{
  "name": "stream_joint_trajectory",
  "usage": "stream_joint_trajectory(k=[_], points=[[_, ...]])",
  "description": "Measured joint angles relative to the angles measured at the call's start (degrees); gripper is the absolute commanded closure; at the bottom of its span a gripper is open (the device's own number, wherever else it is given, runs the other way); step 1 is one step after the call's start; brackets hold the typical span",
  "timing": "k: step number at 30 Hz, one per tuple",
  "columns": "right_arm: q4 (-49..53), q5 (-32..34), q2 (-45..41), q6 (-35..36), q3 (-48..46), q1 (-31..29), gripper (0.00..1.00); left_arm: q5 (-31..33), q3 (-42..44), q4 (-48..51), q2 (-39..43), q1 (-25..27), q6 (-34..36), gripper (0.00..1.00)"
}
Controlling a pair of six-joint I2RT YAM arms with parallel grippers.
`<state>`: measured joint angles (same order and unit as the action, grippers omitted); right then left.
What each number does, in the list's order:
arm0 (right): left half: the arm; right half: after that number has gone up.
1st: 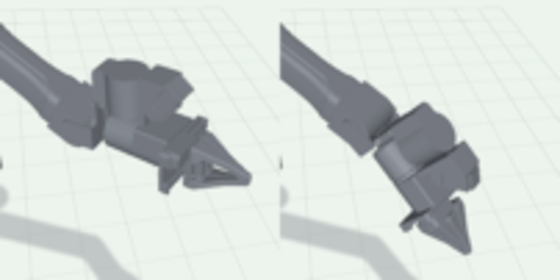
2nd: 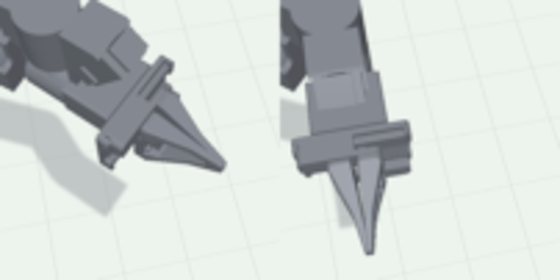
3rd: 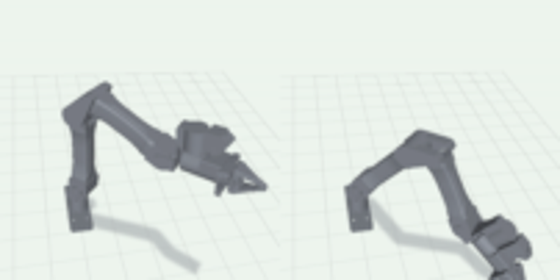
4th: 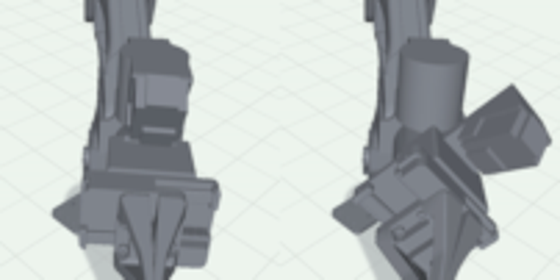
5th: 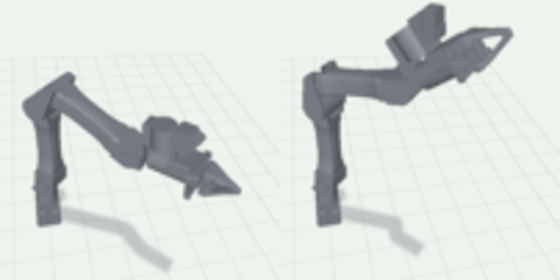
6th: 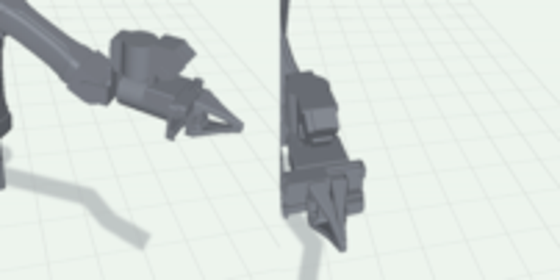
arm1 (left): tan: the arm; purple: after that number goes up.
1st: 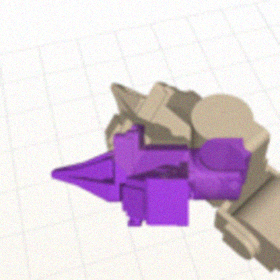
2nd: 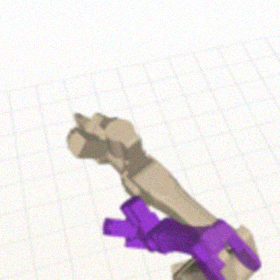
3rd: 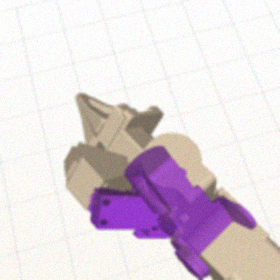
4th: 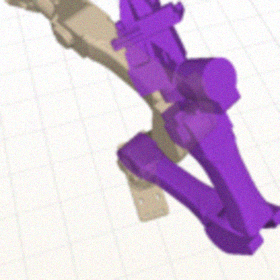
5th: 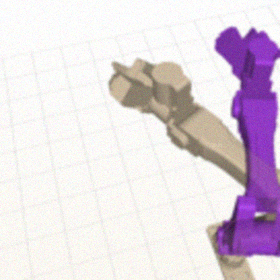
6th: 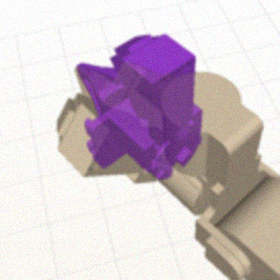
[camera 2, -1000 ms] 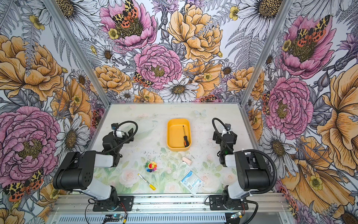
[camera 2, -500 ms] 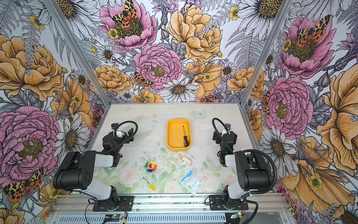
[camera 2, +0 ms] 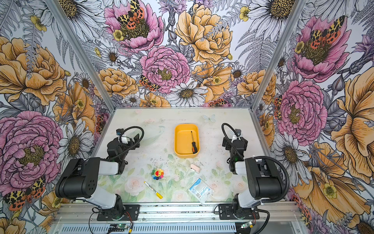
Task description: Put the screwdriver in the bin
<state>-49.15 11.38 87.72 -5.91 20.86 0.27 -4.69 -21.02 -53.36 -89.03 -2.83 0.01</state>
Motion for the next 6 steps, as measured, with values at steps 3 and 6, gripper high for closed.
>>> stream_joint_trajectory(k=[3,6], points=[[0.00,0.00,0.00,0.00,0.00,0.00,0.00,-0.02,0.00,0.00,0.00,-0.02,0.00,0.01],[0.00,0.00,0.00,0.00,0.00,0.00,0.01,-0.02,0.00,0.00,0.00,-0.02,0.00,0.01]])
